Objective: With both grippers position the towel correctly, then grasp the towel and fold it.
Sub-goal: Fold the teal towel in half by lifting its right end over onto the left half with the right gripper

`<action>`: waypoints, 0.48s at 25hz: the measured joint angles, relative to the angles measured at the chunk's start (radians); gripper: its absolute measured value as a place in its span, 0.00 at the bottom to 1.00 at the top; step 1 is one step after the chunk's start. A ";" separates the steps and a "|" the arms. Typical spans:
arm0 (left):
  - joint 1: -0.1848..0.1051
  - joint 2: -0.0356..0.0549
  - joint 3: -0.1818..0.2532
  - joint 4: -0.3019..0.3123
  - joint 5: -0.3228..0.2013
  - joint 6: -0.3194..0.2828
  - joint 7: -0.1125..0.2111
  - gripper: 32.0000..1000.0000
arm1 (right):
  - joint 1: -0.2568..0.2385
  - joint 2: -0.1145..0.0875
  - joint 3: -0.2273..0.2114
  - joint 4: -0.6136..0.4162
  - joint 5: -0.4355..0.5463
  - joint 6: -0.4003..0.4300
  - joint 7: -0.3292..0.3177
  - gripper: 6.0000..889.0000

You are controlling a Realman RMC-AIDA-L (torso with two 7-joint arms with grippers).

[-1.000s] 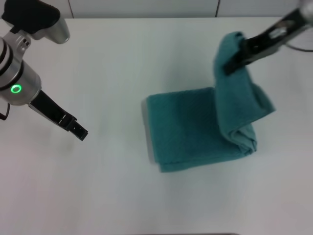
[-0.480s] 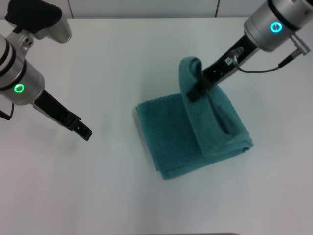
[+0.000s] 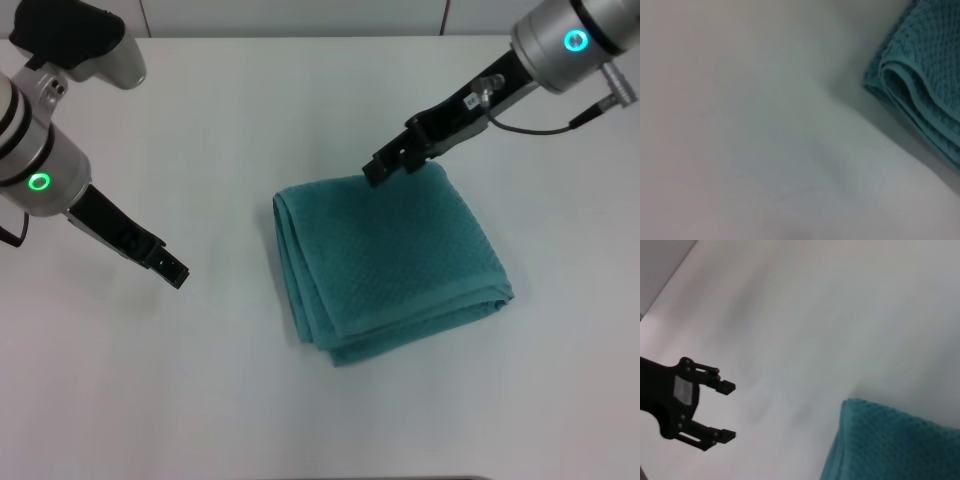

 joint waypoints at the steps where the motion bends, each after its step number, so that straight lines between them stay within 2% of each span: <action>1: 0.000 0.0000 0.000 0.000 0.000 0.000 0.000 0.85 | -0.005 -0.003 0.000 -0.001 0.000 -0.002 0.001 0.61; 4: 0.000 -0.0009 0.000 0.000 0.000 0.000 0.000 0.85 | -0.029 -0.017 0.009 -0.001 0.000 -0.012 0.002 0.75; 10: 0.008 -0.0016 -0.017 0.000 -0.015 0.000 0.007 0.85 | -0.084 -0.039 0.087 -0.003 0.007 -0.015 -0.017 0.99; 12: 0.014 -0.0011 -0.037 0.000 -0.031 0.000 0.021 0.85 | -0.102 -0.041 0.100 -0.006 0.019 -0.015 -0.034 0.99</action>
